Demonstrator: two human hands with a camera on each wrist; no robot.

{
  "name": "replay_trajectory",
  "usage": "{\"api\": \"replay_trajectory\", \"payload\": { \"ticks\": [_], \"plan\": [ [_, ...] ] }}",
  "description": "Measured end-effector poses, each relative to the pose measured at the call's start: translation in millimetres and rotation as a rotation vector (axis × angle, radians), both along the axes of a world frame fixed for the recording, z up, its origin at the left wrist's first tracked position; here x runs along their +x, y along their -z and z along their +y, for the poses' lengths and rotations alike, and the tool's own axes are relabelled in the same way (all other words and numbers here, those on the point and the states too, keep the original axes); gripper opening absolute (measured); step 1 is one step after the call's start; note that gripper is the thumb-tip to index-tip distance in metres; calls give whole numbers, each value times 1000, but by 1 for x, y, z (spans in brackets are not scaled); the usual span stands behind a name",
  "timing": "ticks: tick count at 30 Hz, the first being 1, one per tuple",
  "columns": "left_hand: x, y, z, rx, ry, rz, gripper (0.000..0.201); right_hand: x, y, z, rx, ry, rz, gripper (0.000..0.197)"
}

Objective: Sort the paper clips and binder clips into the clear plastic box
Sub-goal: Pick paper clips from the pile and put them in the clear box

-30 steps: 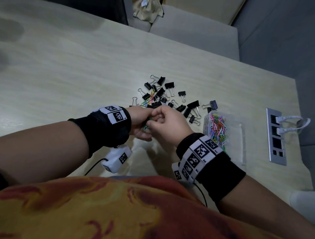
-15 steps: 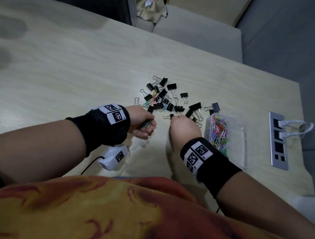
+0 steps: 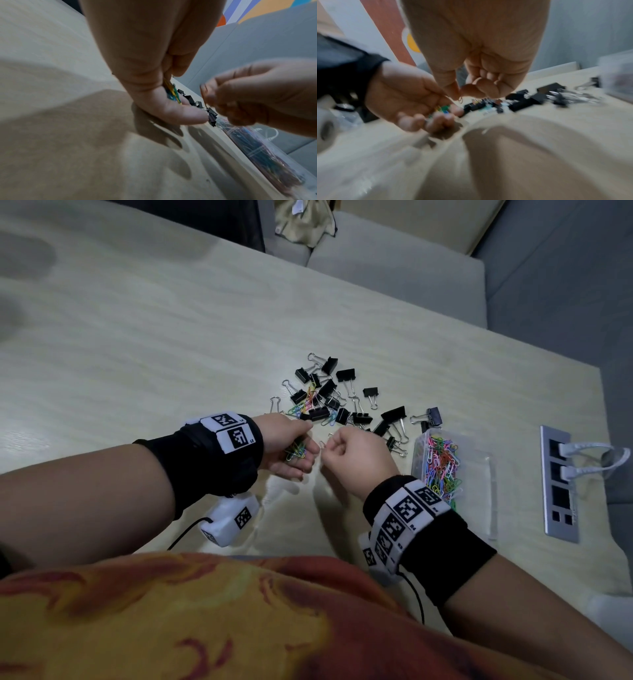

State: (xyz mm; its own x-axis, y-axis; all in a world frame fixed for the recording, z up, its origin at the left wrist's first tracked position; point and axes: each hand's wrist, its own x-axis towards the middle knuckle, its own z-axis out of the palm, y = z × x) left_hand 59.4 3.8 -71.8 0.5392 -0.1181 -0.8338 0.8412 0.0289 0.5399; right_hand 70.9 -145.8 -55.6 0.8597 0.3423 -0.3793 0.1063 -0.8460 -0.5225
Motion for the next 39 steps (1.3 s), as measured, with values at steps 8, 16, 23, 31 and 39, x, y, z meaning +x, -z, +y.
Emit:
{"api": "replay_trajectory", "payload": {
  "ticks": [8,16,23,31,39],
  "plan": [
    [1,0,15,52,26,24,37,32,2,19,-88,-326,-216,36],
    [12,-8,42,15,-121,12,37,-2,14,4,-255,-554,-368,29],
    [14,-7,47,7,-148,28,37,28,11,30,-157,-441,-279,25],
    [11,-6,44,36,-137,27,37,51,19,62,-323,-595,-362,23],
    [9,-4,43,97,-146,-4,38,51,14,48,-326,-517,-273,23]
  ]
}}
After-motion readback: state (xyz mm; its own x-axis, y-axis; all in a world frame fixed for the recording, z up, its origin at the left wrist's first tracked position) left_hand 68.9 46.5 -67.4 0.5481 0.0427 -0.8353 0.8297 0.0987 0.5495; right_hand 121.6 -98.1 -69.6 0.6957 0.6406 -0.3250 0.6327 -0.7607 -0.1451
